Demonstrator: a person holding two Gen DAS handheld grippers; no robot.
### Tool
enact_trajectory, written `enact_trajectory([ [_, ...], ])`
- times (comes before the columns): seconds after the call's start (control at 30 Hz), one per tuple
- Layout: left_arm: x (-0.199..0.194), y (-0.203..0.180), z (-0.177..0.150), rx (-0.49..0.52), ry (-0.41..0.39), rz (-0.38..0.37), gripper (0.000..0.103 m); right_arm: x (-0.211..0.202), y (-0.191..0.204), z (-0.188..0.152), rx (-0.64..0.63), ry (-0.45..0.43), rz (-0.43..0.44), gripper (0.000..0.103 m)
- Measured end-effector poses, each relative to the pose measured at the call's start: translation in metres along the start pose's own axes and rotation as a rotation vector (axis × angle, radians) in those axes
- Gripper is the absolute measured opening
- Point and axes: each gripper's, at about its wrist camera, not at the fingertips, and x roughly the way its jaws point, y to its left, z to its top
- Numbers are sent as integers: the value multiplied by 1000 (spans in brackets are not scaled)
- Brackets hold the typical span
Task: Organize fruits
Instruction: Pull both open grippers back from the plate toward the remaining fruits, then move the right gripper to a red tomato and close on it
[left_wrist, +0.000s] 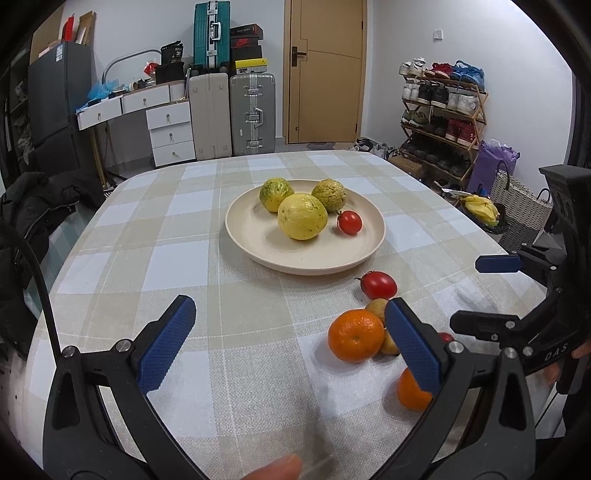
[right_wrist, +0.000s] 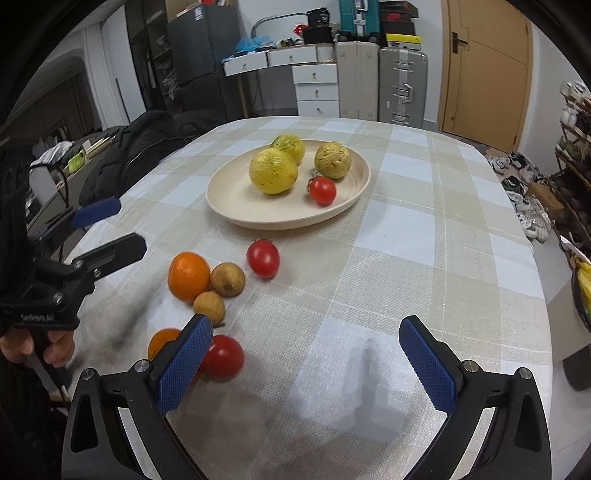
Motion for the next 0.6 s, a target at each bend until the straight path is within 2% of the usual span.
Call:
enact_trajectory([
  [0.17,2,1,2,1,13,-17,102,2,2,-4,-42,45,-17,103],
  [0.47,12,3,-1,-2,43,-17,102,11,16,-19,-141,135,11,103],
  [0.6,16,2,-3,5,52,-13,102,18,21,-19,-143,143,7,103],
])
